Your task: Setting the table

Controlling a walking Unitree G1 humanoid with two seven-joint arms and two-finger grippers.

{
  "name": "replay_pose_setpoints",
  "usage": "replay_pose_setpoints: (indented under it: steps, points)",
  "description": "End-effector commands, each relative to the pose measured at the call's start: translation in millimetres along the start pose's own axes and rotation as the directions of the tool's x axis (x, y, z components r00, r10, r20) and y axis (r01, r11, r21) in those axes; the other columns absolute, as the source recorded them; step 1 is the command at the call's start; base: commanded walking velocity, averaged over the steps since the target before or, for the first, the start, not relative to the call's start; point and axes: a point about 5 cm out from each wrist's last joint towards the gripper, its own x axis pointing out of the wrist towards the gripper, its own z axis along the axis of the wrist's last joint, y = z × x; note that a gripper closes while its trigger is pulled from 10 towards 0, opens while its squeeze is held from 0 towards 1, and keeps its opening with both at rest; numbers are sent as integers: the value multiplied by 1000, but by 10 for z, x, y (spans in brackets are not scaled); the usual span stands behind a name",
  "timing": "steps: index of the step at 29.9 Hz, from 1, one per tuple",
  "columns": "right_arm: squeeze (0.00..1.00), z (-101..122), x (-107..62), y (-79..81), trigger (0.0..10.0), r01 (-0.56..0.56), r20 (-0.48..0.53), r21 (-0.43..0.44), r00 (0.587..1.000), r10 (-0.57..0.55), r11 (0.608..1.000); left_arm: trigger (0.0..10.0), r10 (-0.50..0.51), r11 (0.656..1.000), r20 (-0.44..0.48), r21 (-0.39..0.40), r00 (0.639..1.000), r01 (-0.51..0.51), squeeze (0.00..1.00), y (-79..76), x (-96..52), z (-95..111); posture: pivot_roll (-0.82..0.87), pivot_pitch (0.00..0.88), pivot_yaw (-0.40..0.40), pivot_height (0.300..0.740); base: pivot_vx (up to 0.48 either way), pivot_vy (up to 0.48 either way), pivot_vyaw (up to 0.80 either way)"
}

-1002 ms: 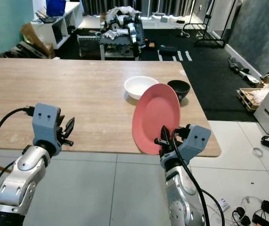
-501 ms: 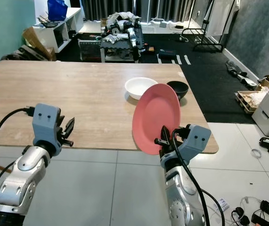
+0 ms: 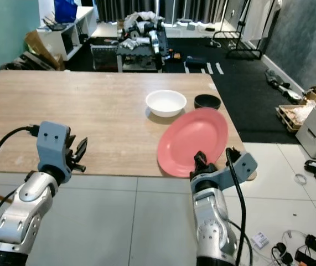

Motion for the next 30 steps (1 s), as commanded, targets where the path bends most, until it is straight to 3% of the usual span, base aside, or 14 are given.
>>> replay_pose_setpoints:
  steps: [1,5,7,11,12,13,14,15,16,23,26,28,29,30]
  points:
    - [0,-174,95,72,10000,24,-69,81,997,-18,996,10000,1,1000,-8,2,1000,-1,0,0,-34,-10,103,95,114,740,0,0,0]
    - [0,-280,130,77,10000,55,-109,114,993,-42,992,10000,0,1000,-8,2,1000,0,0,-6,-49,-5,119,104,109,740,0,0,0]
    - [0,-419,206,63,10000,126,-158,167,982,-100,978,10000,6,1000,-14,6,1000,-6,0,24,-106,-2,147,122,102,740,0,0,0]
    - [0,-429,253,24,10000,173,-155,175,977,-146,969,10000,14,1000,-18,12,1000,-14,0,50,-150,8,169,136,101,740,0,0,0]
    - [471,-412,276,-9,10000,193,-146,174,975,-168,966,10000,15,1000,-19,14,1000,-15,0,61,-170,10,177,141,100,740,0,0,0]
    - [471,-401,298,-31,10000,207,-140,173,973,-184,963,10000,16,1000,-21,16,1000,-15,0,69,-186,14,179,143,100,740,0,0,0]
    - [714,-369,325,-65,10000,222,-127,176,971,-202,959,10000,18,1000,-24,18,1000,-18,0,81,-204,12,185,150,100,740,0,0,0]
    - [894,-333,347,-91,10000,230,-114,181,971,-212,956,10000,21,1000,-27,21,999,-20,0,92,-221,10,191,153,100,740,0,0,0]
    - [1000,-297,368,-114,10000,236,-102,184,970,-220,954,10000,22,1000,-31,23,999,-21,0,99,-232,6,192,154,101,740,0,0,0]
    - [1000,-161,461,-136,10000,221,-46,169,975,-216,961,10000,21,999,-42,29,999,-19,0,99,-254,10,198,160,100,740,0,0,0]
    - [1000,-110,490,-105,10000,206,-19,136,978,-206,969,10000,19,999,-45,27,999,-18,0,88,-251,14,193,160,100,740,0,0,0]
    - [1000,-24,522,-38,10000,177,28,55,984,-178,983,10000,15,1000,-47,25,999,-14,0,71,-250,14,189,158,99,740,0,0,0]
    - [0,23,538,5,10000,158,56,2,986,-158,987,10000,11,1000,-49,22,999,-10,0,60,-246,13,182,154,98,740,0,0,0]
    - [0,89,547,62,10000,135,97,-97,987,-125,986,10000,3,1000,-46,19,999,-3,0,48,-241,21,180,152,98,740,0,0,0]
